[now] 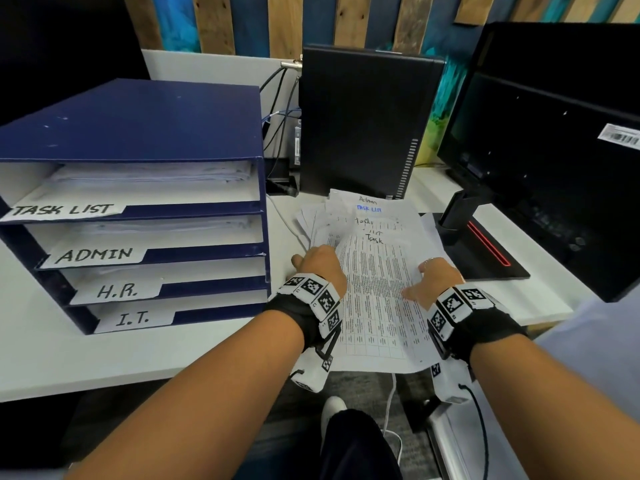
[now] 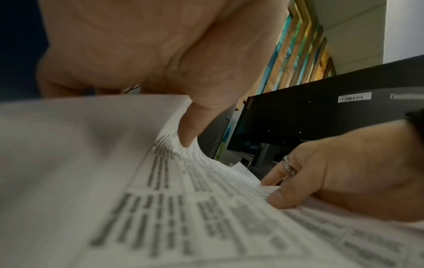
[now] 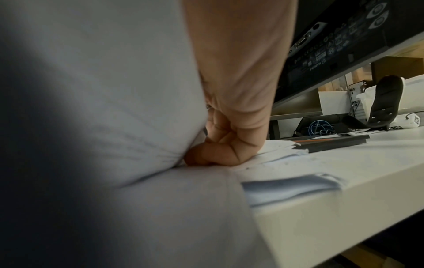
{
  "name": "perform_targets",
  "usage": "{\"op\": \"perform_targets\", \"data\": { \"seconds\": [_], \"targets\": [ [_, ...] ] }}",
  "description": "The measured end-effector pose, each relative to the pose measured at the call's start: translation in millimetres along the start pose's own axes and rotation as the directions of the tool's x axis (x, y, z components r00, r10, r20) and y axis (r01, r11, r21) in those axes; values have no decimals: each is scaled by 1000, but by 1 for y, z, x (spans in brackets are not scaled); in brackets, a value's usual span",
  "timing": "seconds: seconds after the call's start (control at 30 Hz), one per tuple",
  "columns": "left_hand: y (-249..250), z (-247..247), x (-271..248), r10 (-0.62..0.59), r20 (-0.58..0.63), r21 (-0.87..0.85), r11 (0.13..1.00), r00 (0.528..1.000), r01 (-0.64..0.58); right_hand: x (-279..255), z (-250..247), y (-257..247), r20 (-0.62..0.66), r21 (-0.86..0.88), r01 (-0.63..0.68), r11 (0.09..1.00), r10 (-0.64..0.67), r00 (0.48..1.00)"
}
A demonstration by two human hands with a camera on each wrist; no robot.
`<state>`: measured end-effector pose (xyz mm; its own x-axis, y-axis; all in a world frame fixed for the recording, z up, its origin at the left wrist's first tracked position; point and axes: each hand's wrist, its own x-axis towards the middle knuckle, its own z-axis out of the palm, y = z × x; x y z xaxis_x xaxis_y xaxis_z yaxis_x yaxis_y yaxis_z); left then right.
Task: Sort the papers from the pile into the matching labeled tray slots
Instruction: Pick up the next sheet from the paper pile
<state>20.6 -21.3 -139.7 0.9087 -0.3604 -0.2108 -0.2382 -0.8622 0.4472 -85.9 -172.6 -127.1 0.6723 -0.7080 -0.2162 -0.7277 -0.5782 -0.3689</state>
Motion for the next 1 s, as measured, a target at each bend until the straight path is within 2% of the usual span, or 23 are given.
{"op": "perform_targets", "data": {
  "seconds": [0.23, 0.37, 0.47, 0.63, 0.8, 1.0],
  "targets": [
    [9, 2, -2, -66, 51, -2, 998, 997, 66, -1, 2, 1, -4, 3, 7, 1000, -7, 1000],
    [16, -3, -3, -73, 102, -59, 995, 992, 79, 0, 3, 3, 2, -24, 26, 999, -26, 1000],
    [15, 1, 4, -121, 89, -57, 990, 989, 127, 2, 3, 5, 11, -27, 36, 999, -35, 999],
    [20, 2, 0, -118, 91, -38, 992, 989, 122, 6, 2, 7, 34, -22, 44, 999, -43, 998],
    [18, -4, 4, -80, 39, -138, 987, 996, 84, 7, 0, 9, 35, -24, 64, 998, -63, 997],
    [19, 3, -7, -31, 0, 21, 999, 1000, 31, 6, 1, 9, 34, -1, 64, 998, -64, 997]
  ]
}}
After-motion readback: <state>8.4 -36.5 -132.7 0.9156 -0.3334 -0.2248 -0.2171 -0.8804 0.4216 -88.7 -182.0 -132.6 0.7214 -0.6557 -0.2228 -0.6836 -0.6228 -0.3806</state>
